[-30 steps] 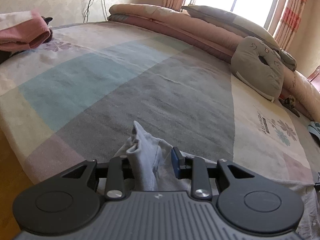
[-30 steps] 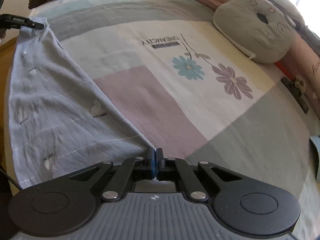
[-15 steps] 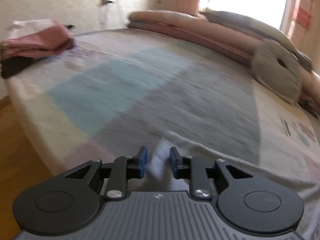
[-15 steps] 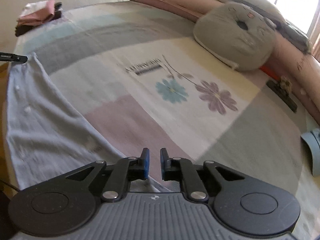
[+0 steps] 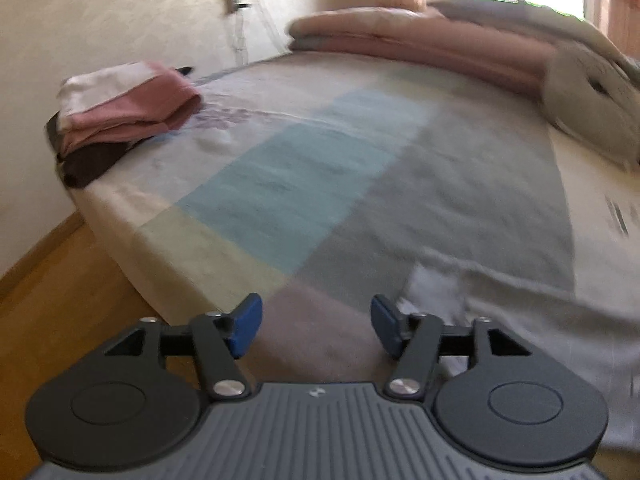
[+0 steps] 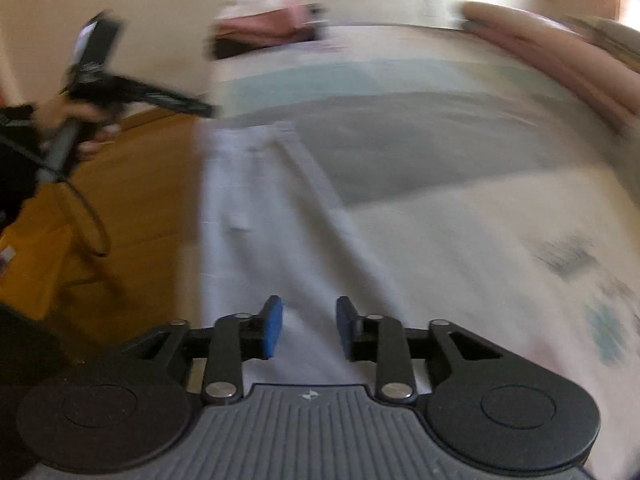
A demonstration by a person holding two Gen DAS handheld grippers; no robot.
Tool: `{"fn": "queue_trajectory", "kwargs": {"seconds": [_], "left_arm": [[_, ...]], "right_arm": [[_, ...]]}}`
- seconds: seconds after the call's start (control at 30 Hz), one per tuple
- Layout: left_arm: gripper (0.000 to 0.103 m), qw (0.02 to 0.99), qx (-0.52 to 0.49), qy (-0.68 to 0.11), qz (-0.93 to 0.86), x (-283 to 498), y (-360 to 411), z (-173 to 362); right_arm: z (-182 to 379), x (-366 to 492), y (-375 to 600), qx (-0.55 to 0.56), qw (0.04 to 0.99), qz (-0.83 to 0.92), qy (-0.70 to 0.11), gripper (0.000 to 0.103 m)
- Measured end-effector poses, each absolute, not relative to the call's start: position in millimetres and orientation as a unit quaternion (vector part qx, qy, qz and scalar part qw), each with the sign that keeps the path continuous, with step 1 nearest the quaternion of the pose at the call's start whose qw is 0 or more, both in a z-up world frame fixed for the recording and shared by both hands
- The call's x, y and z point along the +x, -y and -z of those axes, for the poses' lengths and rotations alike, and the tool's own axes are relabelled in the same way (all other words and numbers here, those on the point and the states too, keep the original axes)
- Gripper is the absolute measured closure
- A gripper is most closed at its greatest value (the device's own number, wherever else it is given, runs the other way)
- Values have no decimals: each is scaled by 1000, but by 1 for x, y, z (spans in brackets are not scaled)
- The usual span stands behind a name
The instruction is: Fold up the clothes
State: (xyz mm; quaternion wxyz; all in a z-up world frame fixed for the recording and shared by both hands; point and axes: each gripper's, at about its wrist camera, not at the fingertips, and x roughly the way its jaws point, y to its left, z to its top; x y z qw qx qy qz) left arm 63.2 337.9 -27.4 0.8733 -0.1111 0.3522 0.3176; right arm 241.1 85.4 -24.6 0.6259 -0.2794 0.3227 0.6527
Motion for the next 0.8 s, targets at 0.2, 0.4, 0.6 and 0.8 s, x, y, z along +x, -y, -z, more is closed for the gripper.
{"fn": "queue_trajectory", "kwargs": {"seconds": [0.2, 0.4, 0.6, 0.8], "left_arm": [[33, 897, -120, -345, -247, 72, -318, 27], [31, 925, -149, -320, -142, 97, -306, 36], [27, 914, -123, -367, -121, 118, -295, 60], [28, 913, -80, -386, -106, 131, -277, 46]], "right_arm": [[42, 204, -119, -325, 560, -687, -329, 65], [49, 200, -117, -324, 552, -678, -362, 69], [35, 222, -76, -269, 621, -619, -398, 69], [19, 258, 42, -221, 745, -452, -438, 68]]}}
